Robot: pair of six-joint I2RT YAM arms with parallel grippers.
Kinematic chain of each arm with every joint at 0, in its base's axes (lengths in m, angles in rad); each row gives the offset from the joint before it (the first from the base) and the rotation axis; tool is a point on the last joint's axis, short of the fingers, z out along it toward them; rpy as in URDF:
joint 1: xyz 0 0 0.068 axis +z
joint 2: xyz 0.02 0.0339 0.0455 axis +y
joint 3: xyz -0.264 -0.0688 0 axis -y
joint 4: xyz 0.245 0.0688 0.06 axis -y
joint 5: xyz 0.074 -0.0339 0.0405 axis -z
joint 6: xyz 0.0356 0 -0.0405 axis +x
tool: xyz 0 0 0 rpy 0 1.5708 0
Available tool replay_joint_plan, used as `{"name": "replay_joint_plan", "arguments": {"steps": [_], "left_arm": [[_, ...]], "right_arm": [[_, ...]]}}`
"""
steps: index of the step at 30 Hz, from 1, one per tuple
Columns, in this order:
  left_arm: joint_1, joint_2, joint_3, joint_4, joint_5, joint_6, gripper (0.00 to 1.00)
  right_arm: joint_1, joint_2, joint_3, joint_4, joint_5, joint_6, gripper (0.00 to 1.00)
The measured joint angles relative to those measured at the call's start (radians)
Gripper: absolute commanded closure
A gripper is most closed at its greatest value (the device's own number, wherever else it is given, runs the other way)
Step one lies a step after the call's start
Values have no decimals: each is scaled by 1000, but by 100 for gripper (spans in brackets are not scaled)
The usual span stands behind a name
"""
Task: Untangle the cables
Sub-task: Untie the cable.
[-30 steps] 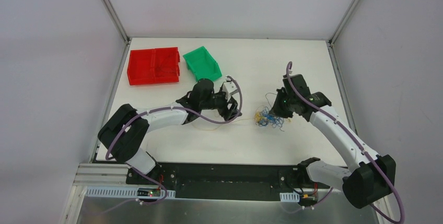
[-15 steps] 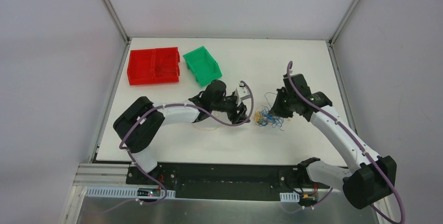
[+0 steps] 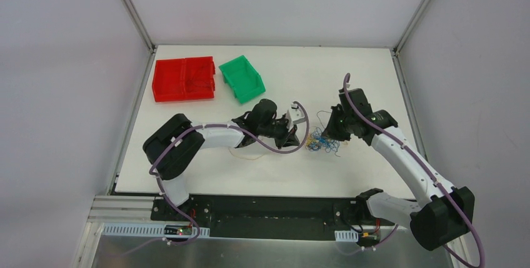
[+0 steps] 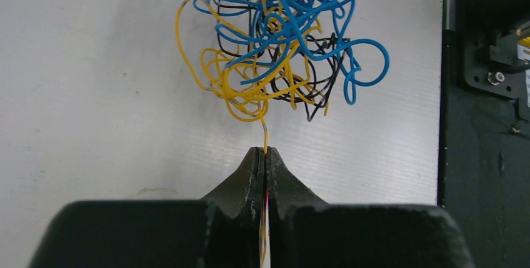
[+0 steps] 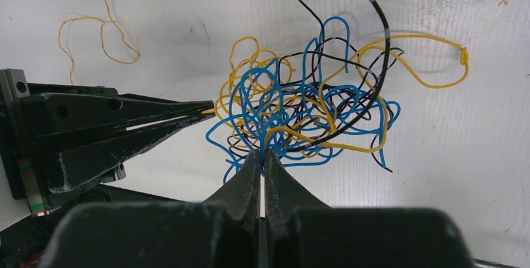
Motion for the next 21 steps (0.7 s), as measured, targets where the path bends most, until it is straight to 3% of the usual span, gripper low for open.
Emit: {"name": "replay_joint_plan", "arguments": {"steps": [6, 12, 18, 21], "left_arm": [[1, -24, -10, -27, -126, 18, 100], [46, -193, -84, -114, -333, -34, 100], [348, -461, -251, -150, -493, -248, 100], [441, -578, -327, -182, -591, -329, 100]], "right_arm": [[0, -3, 0, -3, 58, 11, 100], [-44, -2, -18, -10, 203, 64, 100], [-221, -13, -126, 9, 220, 136, 100], [-340, -57, -179, 8, 230, 173, 100]]}}
